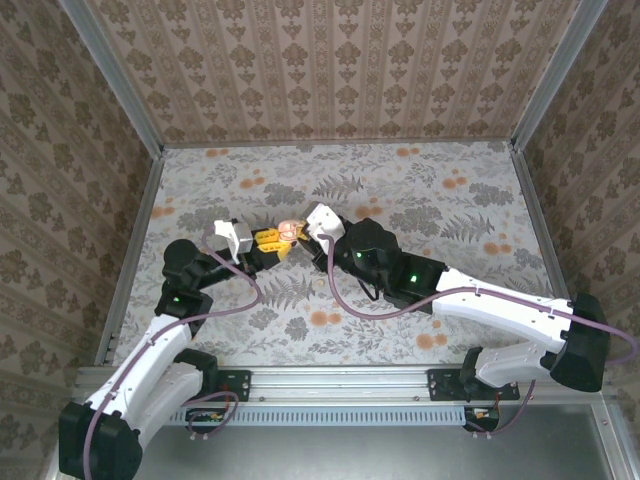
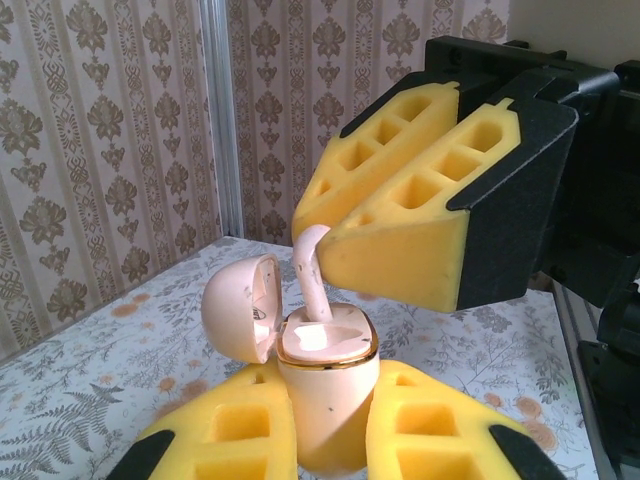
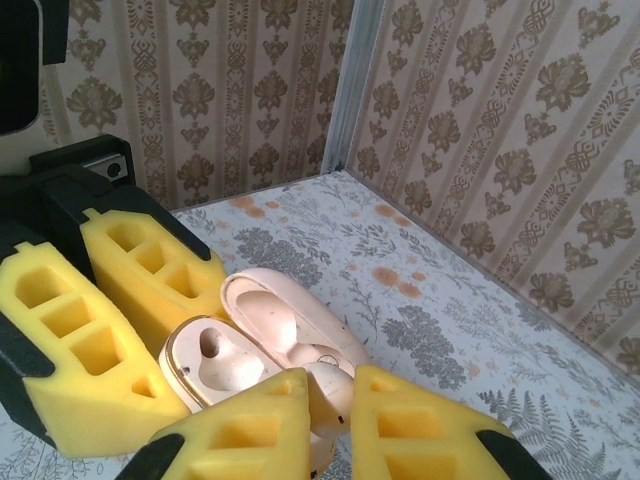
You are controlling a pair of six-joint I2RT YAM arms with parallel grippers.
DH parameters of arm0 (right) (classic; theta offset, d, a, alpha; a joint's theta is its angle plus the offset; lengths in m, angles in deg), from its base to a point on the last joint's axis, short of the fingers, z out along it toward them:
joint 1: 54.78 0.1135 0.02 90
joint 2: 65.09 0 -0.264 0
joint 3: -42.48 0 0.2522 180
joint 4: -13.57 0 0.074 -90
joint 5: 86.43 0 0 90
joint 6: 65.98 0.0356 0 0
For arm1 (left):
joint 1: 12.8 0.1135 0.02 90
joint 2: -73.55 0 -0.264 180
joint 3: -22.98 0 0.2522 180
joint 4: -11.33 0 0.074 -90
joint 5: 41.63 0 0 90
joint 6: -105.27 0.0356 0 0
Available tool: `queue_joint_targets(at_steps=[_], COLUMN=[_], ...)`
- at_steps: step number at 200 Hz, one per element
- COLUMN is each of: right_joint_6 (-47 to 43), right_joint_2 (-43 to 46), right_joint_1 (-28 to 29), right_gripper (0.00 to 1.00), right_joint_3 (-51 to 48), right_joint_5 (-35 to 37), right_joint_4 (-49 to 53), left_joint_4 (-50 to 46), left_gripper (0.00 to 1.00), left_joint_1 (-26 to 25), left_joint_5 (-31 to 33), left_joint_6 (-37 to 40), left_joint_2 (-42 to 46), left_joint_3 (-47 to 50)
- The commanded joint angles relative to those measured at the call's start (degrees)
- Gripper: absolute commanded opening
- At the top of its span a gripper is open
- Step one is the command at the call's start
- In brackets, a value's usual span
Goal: Insert the wireless bluetooth earbuds into the charging case
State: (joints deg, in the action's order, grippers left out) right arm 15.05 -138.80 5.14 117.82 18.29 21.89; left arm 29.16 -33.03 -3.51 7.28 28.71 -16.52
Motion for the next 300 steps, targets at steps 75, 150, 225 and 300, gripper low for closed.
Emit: queue_joint_targets(at_steps=[75,150,225,300], right_joint_6=[-0.4,3.2,4.6,3.1], right_joint_2=[-0.2,0.6,0.6,-2.1], right_joint_1=[4.0,3.7,3.6,4.5], right_gripper=[0.12,0.10,0.10,0.10], right_joint_3=[0.4,-0.6,-1.1,0.2], right_joint_5=[-7.1,-10.3,-11.7,-10.0], right_joint_4=[5.5,7.4,8.6,12.5], left_joint_4=[3.9,9.7,14.0,14.0], left_gripper=[0.00,0.00,0.00,0.00], left_joint_1=[0.1,0.0,0.0,0.0], left_joint_5=[3.6,3.4,3.8,4.2], left_joint_6=[0.1,-1.3,-2.4,-2.5], left_joint_2=[-0.1,-0.6,-3.3,-3.3], left_joint_3=[-0.5,1.1,1.5,1.5])
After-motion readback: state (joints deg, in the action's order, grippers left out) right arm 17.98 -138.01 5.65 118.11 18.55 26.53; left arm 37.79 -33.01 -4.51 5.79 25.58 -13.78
